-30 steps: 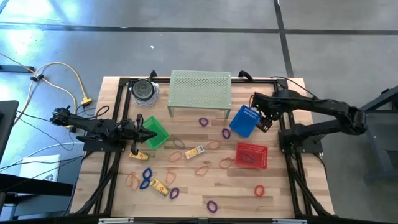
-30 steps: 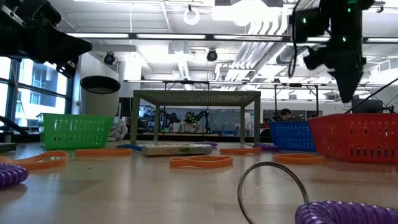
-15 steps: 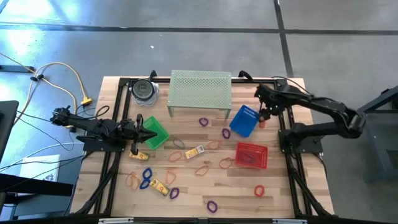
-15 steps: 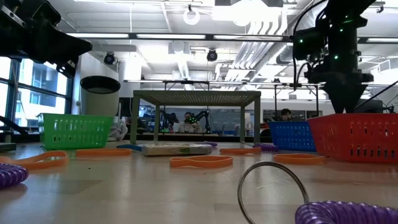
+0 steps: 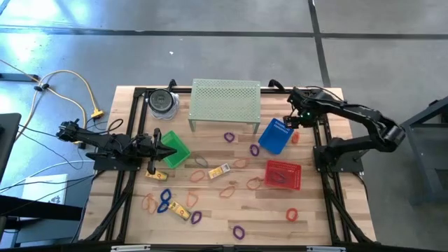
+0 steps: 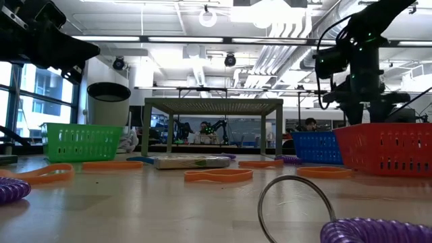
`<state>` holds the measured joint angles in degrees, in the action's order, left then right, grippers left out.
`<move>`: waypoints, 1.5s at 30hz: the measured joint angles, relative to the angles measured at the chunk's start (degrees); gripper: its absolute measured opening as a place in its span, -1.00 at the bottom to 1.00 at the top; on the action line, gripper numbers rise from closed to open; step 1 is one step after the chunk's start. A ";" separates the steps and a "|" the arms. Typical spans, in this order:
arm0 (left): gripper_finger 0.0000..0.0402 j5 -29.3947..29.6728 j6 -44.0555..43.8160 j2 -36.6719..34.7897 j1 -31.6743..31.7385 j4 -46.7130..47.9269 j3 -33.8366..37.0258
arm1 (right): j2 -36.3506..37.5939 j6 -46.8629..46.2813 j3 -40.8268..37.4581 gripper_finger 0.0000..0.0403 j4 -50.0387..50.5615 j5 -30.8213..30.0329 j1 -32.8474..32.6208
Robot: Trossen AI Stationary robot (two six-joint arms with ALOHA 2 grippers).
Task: Pick & Place Office Desk Supplies
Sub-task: Put the orange spring keychain into the blue basket
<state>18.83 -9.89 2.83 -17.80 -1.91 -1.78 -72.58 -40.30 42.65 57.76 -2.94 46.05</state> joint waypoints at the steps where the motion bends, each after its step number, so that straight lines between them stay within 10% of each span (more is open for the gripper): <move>1: -1.00 0.00 0.02 0.00 0.00 0.00 0.00 | -0.48 -0.58 -0.31 -0.07 -0.38 -0.29 0.02; 45: -1.00 -0.02 -0.20 0.00 0.02 0.26 -0.02 | -2.71 -2.38 -12.66 -0.14 -14.29 2.94 0.20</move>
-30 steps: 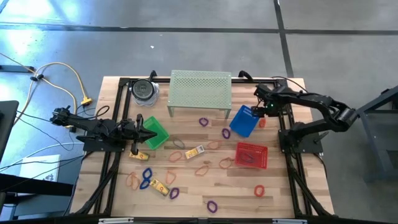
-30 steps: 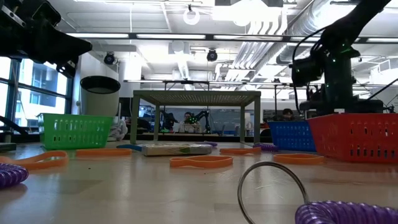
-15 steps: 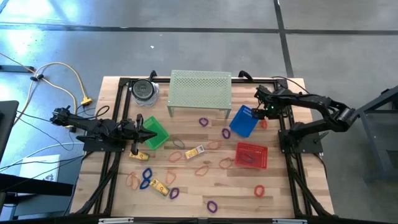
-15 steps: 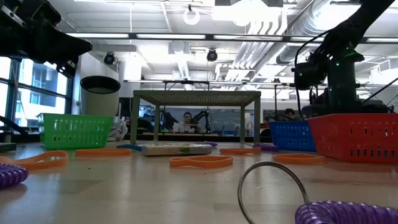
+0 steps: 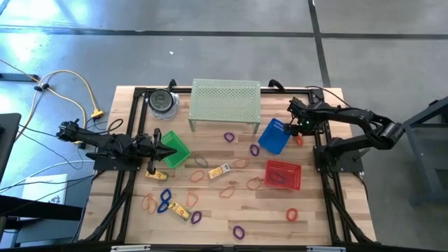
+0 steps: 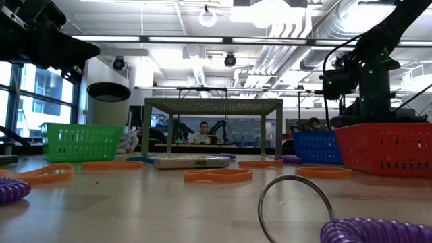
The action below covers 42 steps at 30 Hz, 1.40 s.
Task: Pick & Place Office Desk Supplies
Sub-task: Put the orange spring keychain into the blue basket
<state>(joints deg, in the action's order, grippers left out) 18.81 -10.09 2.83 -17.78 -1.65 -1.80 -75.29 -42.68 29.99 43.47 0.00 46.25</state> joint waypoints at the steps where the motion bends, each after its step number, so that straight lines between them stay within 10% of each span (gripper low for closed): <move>1: -1.00 0.02 0.00 0.01 -0.01 0.00 0.00 | -0.01 0.35 -0.01 -0.16 0.12 0.04 0.00; 16: -1.00 0.01 0.02 0.02 0.00 0.00 0.00 | -0.09 3.99 -0.08 -0.92 1.76 -1.48 -0.01; 42: -1.00 0.02 0.04 0.01 -0.01 -0.02 0.00 | 16.76 2.25 10.67 -0.93 21.14 -11.36 -2.63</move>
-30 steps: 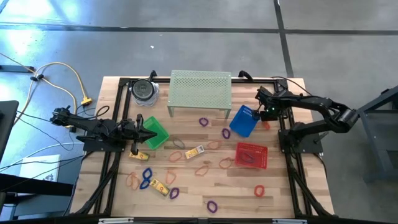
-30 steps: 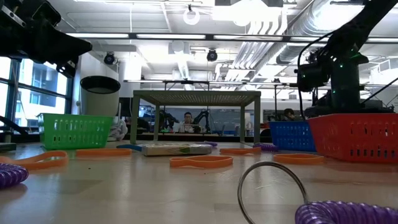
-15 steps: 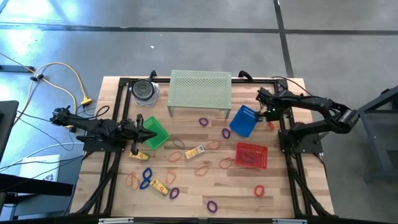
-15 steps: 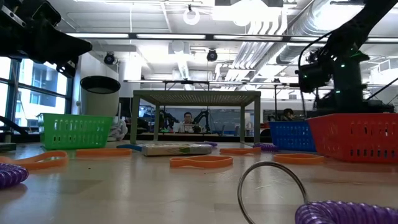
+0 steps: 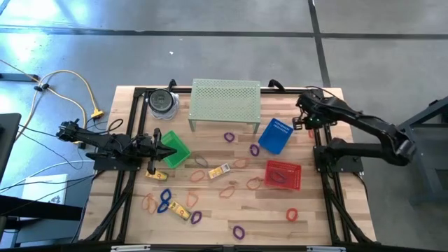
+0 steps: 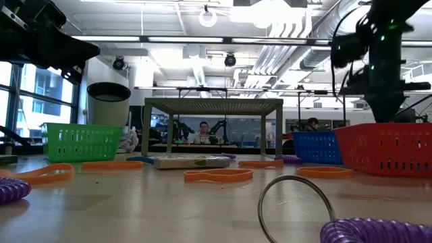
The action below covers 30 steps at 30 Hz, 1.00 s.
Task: Pick & Place Office Desk Supplies
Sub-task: Put the orange spring keychain into the blue basket
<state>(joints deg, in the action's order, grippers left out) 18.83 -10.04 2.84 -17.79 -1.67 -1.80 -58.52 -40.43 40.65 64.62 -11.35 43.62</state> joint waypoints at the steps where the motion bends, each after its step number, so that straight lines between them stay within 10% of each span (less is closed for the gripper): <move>1: -1.00 -0.01 0.00 0.00 0.00 0.00 0.00 | 0.78 0.02 1.25 -0.94 1.48 -0.02 -0.60; 14: -1.00 0.00 0.00 0.00 0.00 -0.02 0.00 | 3.79 -0.20 11.05 -0.94 -3.08 -0.70 -16.36; 30: -1.00 0.00 -0.10 0.00 -0.01 0.21 0.00 | -20.11 1.04 10.92 -0.90 -15.99 -1.98 -27.28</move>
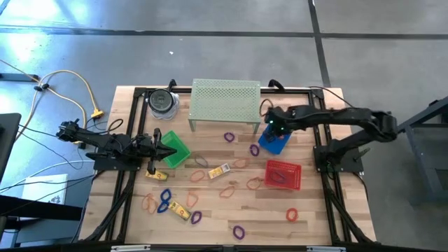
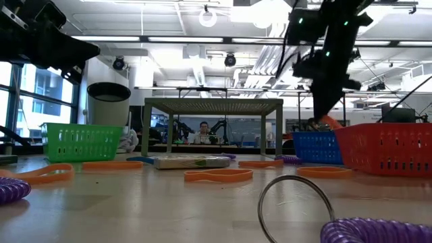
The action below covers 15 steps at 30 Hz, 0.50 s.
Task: Pick & Place Office Desk Supplies
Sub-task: Put the orange spring keychain into the blue basket
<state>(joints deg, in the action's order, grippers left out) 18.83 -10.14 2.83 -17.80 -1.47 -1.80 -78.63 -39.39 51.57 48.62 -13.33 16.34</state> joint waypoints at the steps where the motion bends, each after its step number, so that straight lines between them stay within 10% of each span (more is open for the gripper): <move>1: -1.00 0.00 -0.18 0.00 0.00 0.01 0.00 | -1.29 0.01 0.00 -0.90 0.17 -0.01 0.00; 15: -1.00 0.00 -0.27 0.00 0.00 0.12 0.02 | -4.97 0.03 0.00 -0.69 0.12 -0.21 0.04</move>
<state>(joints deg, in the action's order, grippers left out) 18.83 -10.42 2.83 -17.80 -1.34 -1.78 -83.61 -39.35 51.57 48.74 -13.54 16.38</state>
